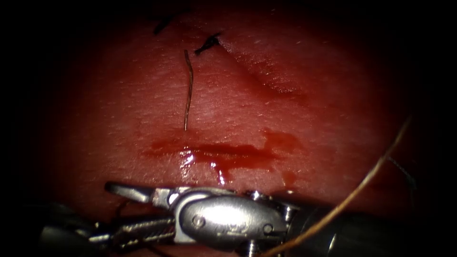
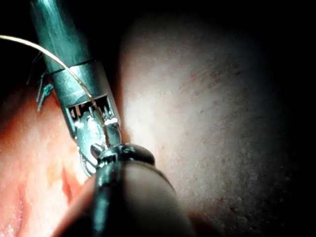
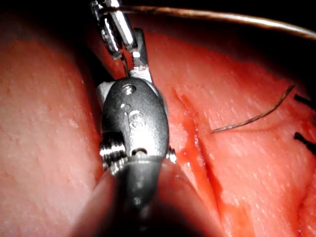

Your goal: Wound Closure

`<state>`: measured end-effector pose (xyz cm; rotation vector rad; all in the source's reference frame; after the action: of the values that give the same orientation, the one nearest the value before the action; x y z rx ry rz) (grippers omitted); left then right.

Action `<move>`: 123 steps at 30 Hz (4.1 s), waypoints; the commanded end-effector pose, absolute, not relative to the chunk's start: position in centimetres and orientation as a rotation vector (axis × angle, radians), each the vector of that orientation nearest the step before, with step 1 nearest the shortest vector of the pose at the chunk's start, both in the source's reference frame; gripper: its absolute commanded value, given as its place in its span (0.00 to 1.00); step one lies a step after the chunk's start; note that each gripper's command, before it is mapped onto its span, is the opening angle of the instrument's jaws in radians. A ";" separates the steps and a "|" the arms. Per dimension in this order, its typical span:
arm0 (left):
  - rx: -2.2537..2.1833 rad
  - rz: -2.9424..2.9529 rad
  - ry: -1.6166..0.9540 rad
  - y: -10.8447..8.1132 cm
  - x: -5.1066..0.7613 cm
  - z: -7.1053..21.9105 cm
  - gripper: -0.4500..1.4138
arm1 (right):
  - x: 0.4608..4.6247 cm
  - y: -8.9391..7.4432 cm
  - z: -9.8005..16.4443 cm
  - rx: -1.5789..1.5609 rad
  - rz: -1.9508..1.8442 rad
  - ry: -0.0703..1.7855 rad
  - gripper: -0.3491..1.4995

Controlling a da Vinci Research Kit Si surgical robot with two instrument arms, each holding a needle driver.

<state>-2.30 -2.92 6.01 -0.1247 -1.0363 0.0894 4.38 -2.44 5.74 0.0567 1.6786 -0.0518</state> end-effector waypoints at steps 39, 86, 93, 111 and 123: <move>0.195 -0.550 -1.034 -2.2 -2.40 4.7 0.79 | 4.32 -2.1 6.2 0.059 0.264 1.387 0.00; 0.193 -0.441 -0.884 -1.2 -2.42 5.1 0.00 | 4.05 -2.2 6.1 0.102 0.229 1.389 0.00; 0.104 -0.416 -0.974 -1.3 -1.54 5.0 0.00 | 3.56 -2.0 5.7 0.182 0.209 1.468 0.00; -0.117 -0.433 -1.300 -1.6 -1.24 5.2 0.00 | 3.47 -1.8 5.7 0.138 0.310 1.458 0.17; -0.223 -0.505 -1.416 -1.6 -1.54 5.7 0.00 | 3.58 -1.8 5.7 0.203 0.326 1.544 0.98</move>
<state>-1.51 -1.60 5.71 -0.2110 -1.4341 -0.5305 3.51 -1.77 5.66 0.2139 1.5585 0.3451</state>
